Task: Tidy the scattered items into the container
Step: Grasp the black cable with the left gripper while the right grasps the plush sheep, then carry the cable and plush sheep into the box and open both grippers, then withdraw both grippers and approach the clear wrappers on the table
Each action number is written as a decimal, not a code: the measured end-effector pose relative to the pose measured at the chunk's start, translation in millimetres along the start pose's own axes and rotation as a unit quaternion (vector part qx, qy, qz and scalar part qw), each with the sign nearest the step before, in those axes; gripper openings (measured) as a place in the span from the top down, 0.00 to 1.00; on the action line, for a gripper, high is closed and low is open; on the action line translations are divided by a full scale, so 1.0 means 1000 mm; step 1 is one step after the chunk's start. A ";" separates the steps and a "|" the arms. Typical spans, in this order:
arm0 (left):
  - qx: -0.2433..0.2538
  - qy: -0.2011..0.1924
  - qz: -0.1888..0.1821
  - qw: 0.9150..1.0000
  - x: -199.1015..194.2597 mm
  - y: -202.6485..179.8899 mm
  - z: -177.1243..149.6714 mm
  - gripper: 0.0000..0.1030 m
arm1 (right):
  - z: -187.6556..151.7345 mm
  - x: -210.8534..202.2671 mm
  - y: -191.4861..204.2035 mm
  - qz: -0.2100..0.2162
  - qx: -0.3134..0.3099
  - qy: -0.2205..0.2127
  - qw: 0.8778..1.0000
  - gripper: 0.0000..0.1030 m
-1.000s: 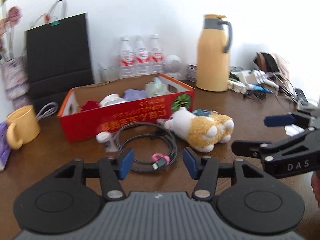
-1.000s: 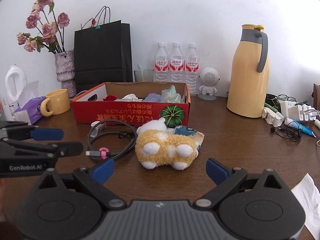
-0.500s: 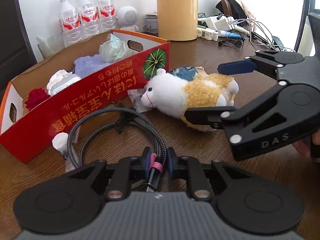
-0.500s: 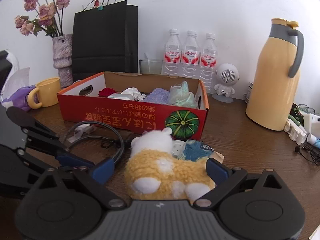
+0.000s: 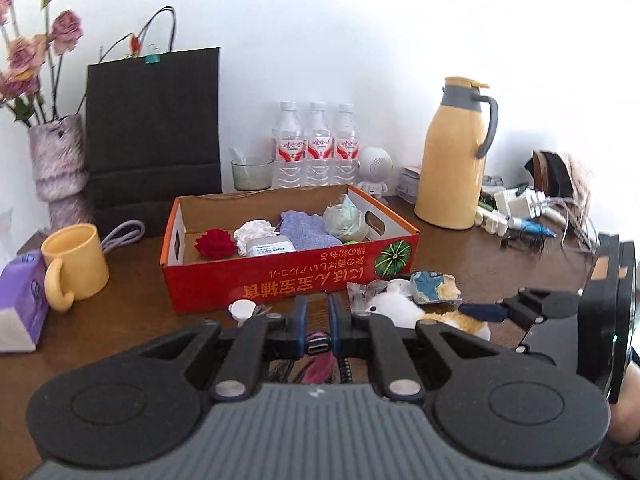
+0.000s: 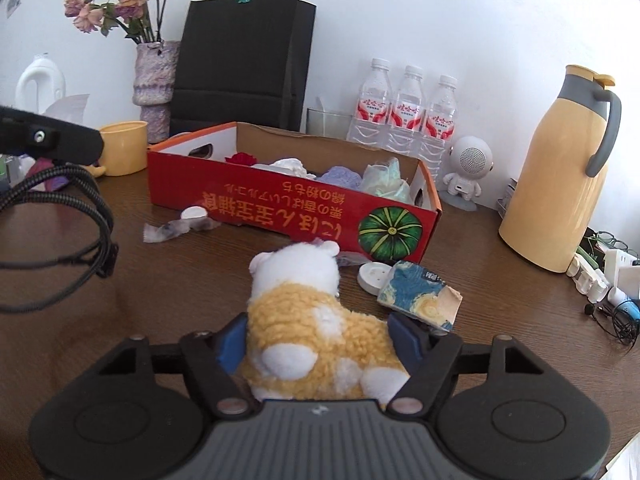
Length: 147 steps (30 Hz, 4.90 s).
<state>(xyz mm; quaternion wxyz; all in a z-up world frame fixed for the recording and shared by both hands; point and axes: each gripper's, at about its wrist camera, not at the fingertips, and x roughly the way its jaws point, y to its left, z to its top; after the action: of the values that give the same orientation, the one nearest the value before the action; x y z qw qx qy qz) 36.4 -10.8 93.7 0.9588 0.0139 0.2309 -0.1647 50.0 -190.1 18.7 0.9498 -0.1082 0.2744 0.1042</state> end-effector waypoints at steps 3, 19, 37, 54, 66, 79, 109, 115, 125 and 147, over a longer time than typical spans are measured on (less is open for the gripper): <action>-0.007 -0.005 0.003 1.000 -0.023 -0.002 -0.006 0.89 | -0.005 -0.024 0.011 0.006 0.009 -0.017 1.000 0.57; -0.071 -0.058 -0.024 0.996 -0.076 0.024 0.005 0.89 | -0.016 -0.109 0.005 0.043 0.083 -0.066 0.993 0.64; -0.028 -0.085 0.003 0.996 0.048 0.053 0.128 0.89 | 0.116 -0.022 -0.055 0.035 0.054 -0.108 0.992 0.64; 0.025 0.036 0.055 0.998 0.245 0.072 0.118 0.89 | 0.168 0.167 -0.073 0.055 0.022 0.012 0.998 0.63; -0.026 0.184 0.026 0.982 0.286 0.077 0.125 0.25 | 0.182 0.196 -0.118 0.172 0.138 0.147 0.964 0.28; -0.068 0.302 0.081 0.947 0.268 0.121 0.169 0.02 | 0.230 0.181 -0.124 0.138 0.132 0.289 0.938 0.24; -0.019 -0.052 0.130 0.990 0.091 0.026 0.082 0.00 | 0.118 0.038 -0.066 0.011 0.179 -0.064 0.982 0.11; -0.040 -0.077 0.135 0.987 0.050 0.024 0.032 0.00 | 0.068 -0.012 -0.036 -0.013 0.136 -0.079 0.987 0.11; -0.022 -0.037 0.110 0.993 -0.082 0.006 -0.086 0.00 | -0.050 -0.131 -0.010 -0.040 0.160 -0.074 0.984 0.06; 0.016 0.101 0.032 0.994 0.119 0.063 -0.019 0.31 | 0.021 -0.022 -0.018 0.037 0.120 -0.033 0.992 0.11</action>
<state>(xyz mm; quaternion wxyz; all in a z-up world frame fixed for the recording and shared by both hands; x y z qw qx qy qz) 147.9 13.7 20.7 0.9349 0.0535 0.3236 -0.1357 46.7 -204.5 50.7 0.9600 0.0203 0.2569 0.1094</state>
